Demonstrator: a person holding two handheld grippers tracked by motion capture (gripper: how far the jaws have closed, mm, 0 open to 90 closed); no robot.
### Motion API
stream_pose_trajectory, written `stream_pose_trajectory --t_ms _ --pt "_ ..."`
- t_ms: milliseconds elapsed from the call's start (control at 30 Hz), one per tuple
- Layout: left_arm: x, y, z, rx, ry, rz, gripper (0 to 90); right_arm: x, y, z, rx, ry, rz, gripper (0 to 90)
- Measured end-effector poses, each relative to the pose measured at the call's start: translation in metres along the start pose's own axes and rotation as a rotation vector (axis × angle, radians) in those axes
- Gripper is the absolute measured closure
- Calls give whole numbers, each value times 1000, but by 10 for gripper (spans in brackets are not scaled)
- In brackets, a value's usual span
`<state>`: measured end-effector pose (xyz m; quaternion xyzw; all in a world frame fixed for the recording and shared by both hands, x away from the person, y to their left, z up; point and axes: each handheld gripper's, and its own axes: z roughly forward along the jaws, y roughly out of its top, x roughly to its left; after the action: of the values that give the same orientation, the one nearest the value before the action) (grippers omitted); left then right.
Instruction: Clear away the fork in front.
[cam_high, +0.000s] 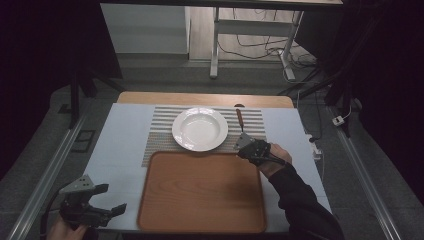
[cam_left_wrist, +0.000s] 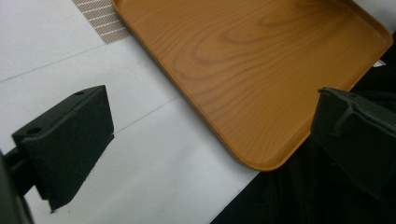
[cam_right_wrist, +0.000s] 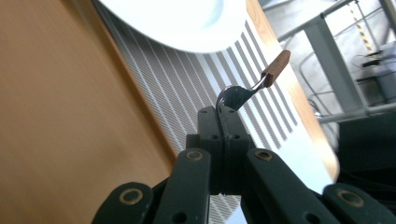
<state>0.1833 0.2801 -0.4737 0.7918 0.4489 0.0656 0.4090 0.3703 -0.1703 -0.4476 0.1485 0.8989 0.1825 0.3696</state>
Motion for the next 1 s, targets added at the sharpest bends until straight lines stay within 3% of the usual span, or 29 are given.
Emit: stream_pose_trajectory --t_ms 167,200,333,400,533,600,667,700,833,1000 --pt "-3 5 3 0 -10 29 0 -2 -5 -17 -81 67 100 900" --pt "-4 8 6 6 -27 41 0 -3 -6 -20 -95 80 117 900" --pt "-6 13 11 13 -50 71 0 -4 -9 -30 -138 112 155 900" --pt "-9 19 16 16 -63 113 0 -5 -13 -41 -187 156 197 899" --pt "-12 24 22 5 -77 143 0 -4 -18 -53 -249 212 248 899" --pt "-13 28 25 -11 -96 139 0 -4 -19 -56 -263 228 259 899" --pt "-13 31 28 -25 -116 135 0 -1 -22 -63 -305 290 304 899" --pt "-13 32 30 -21 -121 130 0 -1 -22 -63 -305 290 304 899" --pt "-15 39 38 -5 -133 149 0 5 -25 -73 -351 373 328 899" --pt "-21 50 49 10 -141 196 0 12 -25 -79 -381 421 318 900"
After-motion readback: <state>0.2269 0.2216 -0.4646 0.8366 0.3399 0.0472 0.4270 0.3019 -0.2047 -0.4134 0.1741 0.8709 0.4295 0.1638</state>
